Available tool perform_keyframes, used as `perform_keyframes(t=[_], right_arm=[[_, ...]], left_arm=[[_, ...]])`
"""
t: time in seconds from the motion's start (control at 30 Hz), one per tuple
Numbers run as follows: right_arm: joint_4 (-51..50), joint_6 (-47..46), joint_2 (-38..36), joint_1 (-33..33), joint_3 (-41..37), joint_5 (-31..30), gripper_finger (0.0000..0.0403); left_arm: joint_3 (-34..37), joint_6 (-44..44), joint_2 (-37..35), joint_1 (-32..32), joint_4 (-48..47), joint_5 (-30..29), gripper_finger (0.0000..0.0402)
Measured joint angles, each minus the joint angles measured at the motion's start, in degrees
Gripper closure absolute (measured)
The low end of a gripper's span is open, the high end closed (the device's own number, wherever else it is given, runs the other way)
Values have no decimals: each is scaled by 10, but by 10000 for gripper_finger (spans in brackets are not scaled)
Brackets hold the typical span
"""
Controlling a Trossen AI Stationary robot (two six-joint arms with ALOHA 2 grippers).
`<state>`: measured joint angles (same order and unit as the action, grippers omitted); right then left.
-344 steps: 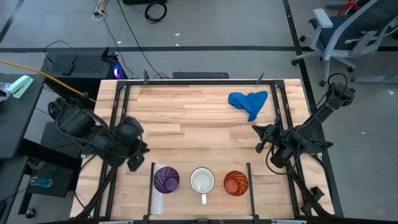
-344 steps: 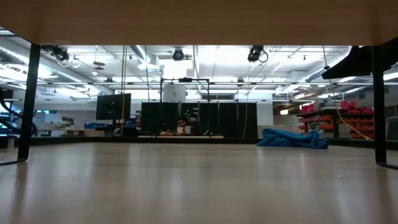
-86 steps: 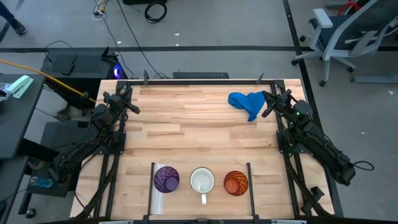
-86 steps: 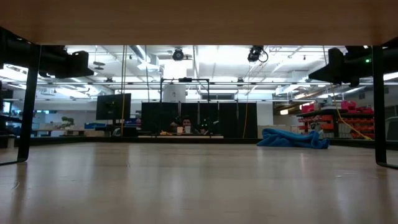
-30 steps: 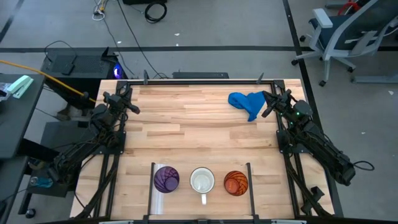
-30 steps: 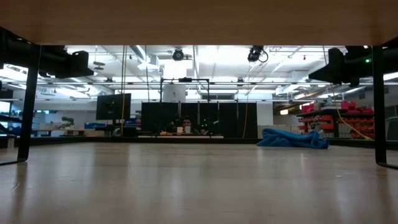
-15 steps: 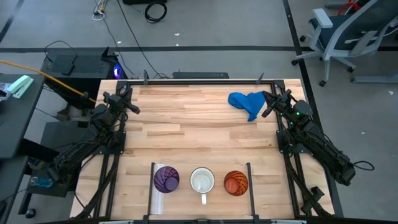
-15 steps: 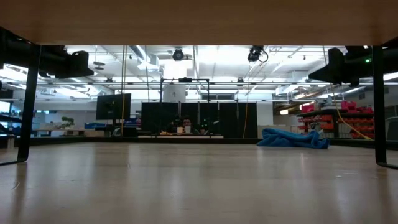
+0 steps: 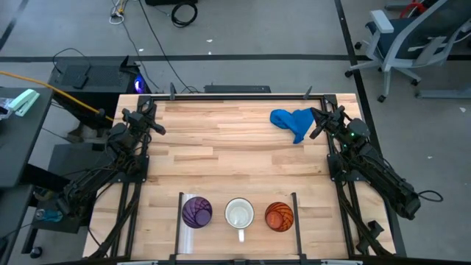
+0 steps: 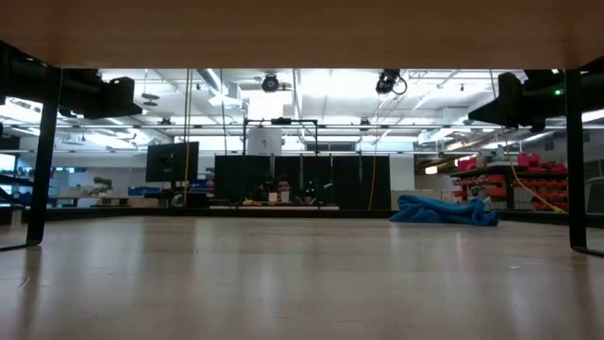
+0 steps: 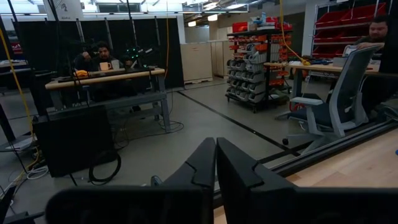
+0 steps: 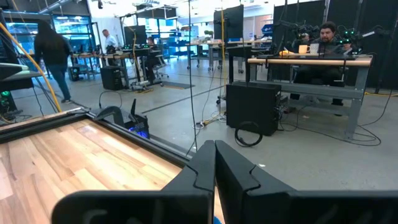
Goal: Stack small to large cups/mugs on shelf
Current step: Return to Home Position
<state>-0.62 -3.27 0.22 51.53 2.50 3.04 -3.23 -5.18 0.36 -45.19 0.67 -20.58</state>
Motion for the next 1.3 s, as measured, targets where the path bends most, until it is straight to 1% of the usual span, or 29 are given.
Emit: perform_keyframes(t=[0.27,0.67,1.03,1.3], right_arm=[[0,0,0,0,0,0,386],[0,0,0,0,0,0,386],[0,0,0,0,0,0,386],[0,0,0,0,0,0,386]], left_arm=[[0,0,0,0,0,0,369],[0,0,0,0,0,0,383],[0,0,0,0,0,0,369],[0,0,0,0,0,0,381]])
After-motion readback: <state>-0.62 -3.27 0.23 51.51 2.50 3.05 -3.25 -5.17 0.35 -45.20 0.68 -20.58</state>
